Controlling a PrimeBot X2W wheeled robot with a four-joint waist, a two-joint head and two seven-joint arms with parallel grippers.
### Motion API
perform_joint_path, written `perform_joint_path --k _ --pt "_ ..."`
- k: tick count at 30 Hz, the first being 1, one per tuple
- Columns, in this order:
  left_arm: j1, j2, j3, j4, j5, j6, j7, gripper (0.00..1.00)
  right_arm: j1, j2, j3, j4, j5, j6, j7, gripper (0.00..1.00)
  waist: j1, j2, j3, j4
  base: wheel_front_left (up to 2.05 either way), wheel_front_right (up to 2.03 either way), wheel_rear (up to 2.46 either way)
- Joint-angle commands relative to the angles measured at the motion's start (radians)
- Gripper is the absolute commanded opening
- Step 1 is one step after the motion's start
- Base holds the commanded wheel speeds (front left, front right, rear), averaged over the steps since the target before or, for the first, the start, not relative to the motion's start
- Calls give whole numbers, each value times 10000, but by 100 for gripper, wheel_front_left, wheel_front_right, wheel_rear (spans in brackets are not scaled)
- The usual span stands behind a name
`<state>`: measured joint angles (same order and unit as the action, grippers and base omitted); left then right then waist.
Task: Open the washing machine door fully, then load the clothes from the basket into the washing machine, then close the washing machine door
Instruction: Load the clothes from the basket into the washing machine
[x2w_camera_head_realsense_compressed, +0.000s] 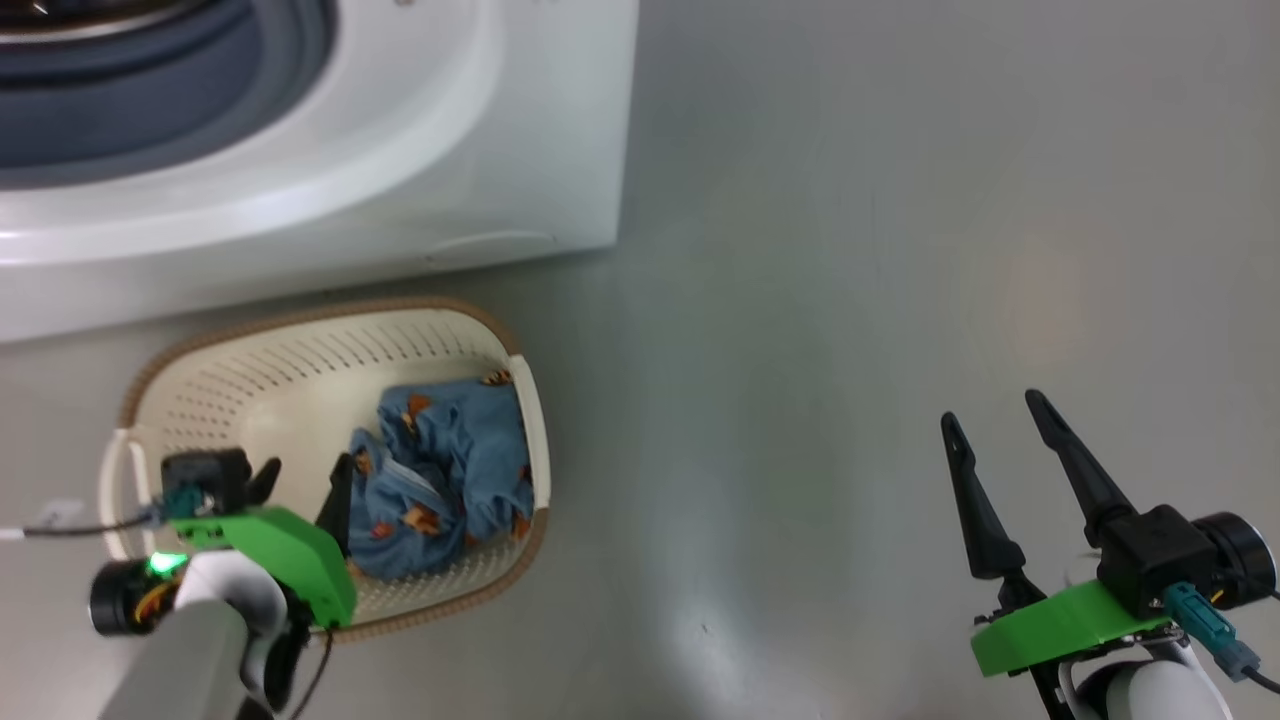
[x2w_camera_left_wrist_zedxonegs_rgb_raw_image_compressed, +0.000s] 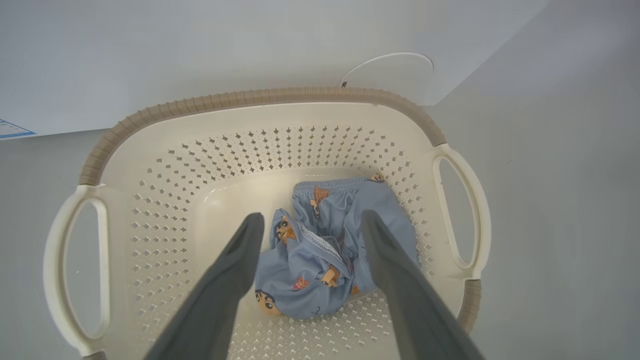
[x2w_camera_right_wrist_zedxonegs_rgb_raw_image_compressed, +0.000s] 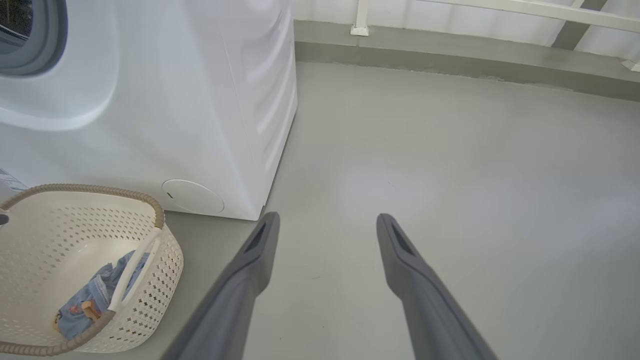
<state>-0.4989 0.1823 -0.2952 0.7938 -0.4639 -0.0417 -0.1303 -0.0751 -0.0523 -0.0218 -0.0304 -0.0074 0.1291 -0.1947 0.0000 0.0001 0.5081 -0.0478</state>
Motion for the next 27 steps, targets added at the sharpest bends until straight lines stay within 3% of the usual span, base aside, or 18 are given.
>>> perform_joint_path --k 1,14,27 --pt "-410 392 217 242 27 -120 61 100 -156 -24 229 -156 34 16 -121 100 0 -1 1332 -674 0 0 0" --pt "-2888 911 -222 3364 140 -572 1477 100 -914 17 715 299 439 16 -550 100 0 -1 3184 -1717 0 0 0" --pt "-4121 1188 -147 4605 -106 -416 2227 100 -1238 19 1079 447 847 16 -666 100 0 -1 4241 -2275 0 0 0"
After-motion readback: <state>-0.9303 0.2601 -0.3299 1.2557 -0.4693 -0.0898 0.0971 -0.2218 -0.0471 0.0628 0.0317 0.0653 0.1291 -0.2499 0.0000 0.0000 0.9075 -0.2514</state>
